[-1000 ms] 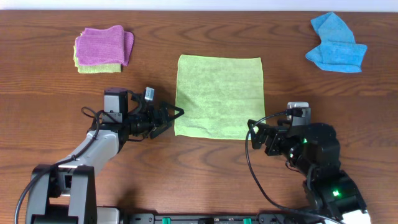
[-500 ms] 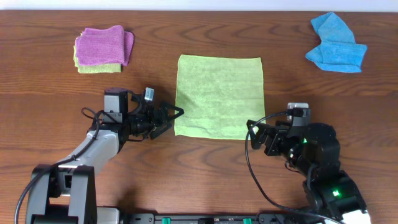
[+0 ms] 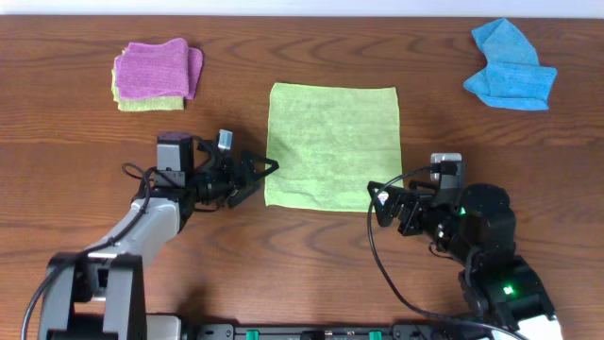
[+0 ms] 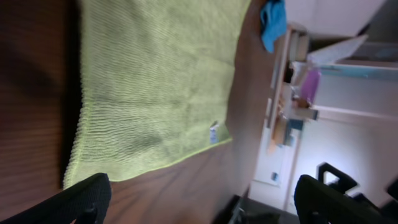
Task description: Fold the cloth
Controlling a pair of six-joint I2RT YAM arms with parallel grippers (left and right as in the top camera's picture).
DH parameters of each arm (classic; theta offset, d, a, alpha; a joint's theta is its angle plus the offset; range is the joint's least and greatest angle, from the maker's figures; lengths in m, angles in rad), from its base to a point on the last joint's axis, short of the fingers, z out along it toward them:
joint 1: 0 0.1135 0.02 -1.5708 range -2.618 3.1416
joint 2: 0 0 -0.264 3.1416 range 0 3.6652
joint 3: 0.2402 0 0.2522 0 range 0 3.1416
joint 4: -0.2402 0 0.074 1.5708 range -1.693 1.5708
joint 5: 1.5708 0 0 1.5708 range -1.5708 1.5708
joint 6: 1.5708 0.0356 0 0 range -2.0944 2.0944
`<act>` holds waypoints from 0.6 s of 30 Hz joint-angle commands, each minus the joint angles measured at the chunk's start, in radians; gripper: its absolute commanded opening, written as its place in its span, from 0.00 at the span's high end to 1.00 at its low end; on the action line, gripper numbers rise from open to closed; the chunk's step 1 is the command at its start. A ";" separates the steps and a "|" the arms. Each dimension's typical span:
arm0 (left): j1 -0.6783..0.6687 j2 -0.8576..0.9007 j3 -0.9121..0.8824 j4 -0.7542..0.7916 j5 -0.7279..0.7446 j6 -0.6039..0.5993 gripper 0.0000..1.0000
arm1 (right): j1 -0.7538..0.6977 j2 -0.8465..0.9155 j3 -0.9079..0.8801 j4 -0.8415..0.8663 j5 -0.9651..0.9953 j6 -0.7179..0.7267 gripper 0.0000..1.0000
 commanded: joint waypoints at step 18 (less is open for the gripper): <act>-0.172 -0.904 0.074 -0.800 -0.925 0.318 0.05 | 0.310 -0.339 0.385 -0.857 0.834 0.164 0.01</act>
